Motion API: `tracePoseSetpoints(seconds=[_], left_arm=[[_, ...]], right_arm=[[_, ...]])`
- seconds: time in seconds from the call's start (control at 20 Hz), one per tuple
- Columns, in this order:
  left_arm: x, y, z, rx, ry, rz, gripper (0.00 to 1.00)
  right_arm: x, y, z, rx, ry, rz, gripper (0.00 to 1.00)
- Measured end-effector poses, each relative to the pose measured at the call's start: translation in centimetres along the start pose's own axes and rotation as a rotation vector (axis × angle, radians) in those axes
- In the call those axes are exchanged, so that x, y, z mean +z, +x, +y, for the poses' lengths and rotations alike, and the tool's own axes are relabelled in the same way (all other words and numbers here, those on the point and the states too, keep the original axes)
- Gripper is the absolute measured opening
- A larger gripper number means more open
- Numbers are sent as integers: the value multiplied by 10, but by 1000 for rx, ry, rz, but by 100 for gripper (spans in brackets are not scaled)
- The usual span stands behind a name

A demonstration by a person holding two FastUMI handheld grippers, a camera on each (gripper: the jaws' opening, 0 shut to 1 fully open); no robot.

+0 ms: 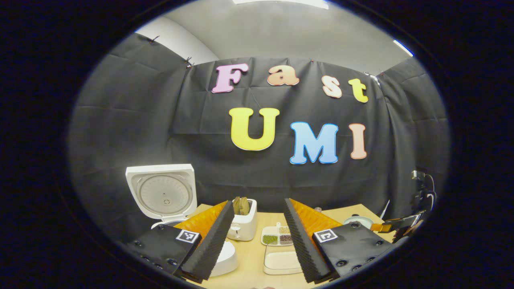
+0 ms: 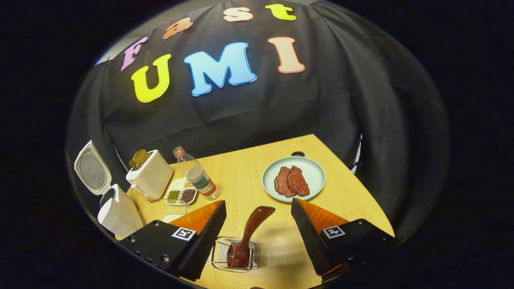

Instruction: Close the left gripper, press the button to open the rice cooker; take a wooden spoon from the chopstick holder with the right hand, scoop a spoonful of rice and pour it into the rice cooker, then put the wooden spoon back into the chopstick holder.

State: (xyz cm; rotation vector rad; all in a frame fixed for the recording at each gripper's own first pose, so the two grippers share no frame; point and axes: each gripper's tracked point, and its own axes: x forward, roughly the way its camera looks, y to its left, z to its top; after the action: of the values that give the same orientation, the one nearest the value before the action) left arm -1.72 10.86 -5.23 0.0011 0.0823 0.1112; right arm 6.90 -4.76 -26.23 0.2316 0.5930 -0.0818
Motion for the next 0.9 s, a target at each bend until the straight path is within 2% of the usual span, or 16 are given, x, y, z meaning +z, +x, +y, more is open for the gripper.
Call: tracePoseSetpoints(seconds=[0.15, 0.25, 0.3, 0.35, 0.4, 0.45, 0.55, 0.7, 0.75, 0.8, 0.9], left_arm=[[1, 1, -1, 1, 10, 3, 88], [2, 1, -3, -10, -1, 0, 88], [4, 0, -5, -18, -12, -6, 89], [5, 1, -4, -15, -16, -12, 89], [6, 2, -1, -9, -12, -10, 89], [5, 2, 1, -2, -10, -8, 87], [3, 4, 1, 1, -13, 0, 88], [5, 4, 3, 2, -10, -5, 88], [2, 4, 2, -1, -10, -2, 88], [1, 5, 3, 0, -12, 1, 88], [-1, 4, 5, -1, -15, 5, 88]], right_arm=[[-18, 29, -2, 17, 76, 70, 99], [-28, 41, 1, 38, 136, 115, 95], [-33, 46, 0, 43, 156, 134, 86], [-34, 51, 1, 58, 175, 140, 84], [-36, 54, 6, 86, 186, 154, 76], [-40, 57, 8, 100, 190, 168, 76], [-35, 54, 11, 123, 234, 173, 39], [-33, 39, 22, 166, 267, 163, 17], [-33, 33, 24, 158, 260, 163, 17], [-34, 23, 31, 167, 243, 168, 10], [-25, 13, 36, 167, 207, 147, 10]])
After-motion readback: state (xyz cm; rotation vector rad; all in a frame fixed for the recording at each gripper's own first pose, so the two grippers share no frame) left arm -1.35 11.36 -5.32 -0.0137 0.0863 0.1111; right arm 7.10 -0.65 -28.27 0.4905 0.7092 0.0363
